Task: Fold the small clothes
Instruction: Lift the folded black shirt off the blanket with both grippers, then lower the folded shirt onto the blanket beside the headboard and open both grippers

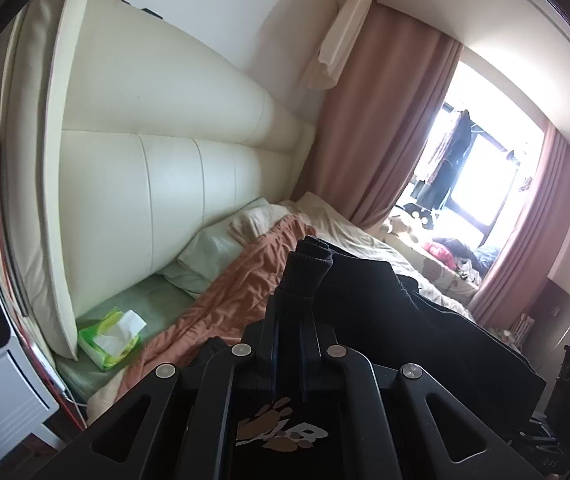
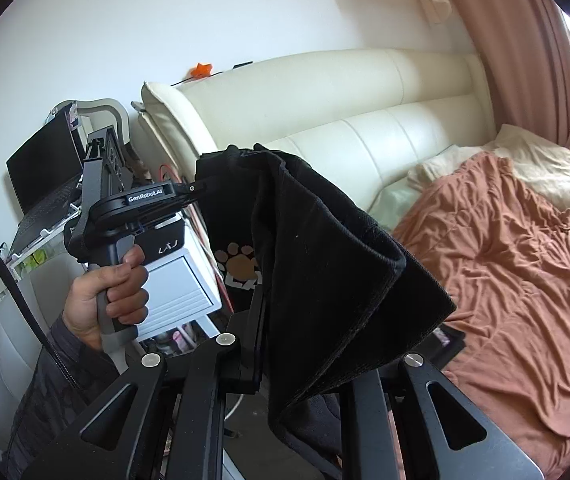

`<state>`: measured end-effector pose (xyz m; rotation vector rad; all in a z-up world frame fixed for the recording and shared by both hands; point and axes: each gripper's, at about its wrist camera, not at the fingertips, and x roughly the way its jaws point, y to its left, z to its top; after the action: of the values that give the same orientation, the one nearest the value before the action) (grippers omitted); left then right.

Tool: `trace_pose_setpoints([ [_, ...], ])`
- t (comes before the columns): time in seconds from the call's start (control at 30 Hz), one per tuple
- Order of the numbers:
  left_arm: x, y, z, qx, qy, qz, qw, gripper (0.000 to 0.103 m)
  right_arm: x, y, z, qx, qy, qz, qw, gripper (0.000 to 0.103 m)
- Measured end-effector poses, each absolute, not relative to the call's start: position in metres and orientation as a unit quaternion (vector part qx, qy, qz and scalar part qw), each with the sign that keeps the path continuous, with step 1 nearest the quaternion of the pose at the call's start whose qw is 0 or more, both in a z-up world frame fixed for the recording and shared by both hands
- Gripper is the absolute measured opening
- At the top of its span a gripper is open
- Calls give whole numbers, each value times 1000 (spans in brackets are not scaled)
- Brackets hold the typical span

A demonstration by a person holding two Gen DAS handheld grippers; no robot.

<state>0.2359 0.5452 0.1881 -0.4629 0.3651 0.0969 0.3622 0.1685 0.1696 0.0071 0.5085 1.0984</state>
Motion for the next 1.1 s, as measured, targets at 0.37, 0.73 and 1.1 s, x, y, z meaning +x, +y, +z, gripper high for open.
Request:
trace_pose_setpoints([
  [0.37,276,580,152,-226,207,93,947,7,407,229,138,-1,270,512,816,11],
  [0.73,378,595,73,-237,272,93,928,7,497,280,84,-12,325,475,818,11],
  [1.1,454,596,7,-227,332,95,910,7,565,305,30,2,368,461,807,11],
])
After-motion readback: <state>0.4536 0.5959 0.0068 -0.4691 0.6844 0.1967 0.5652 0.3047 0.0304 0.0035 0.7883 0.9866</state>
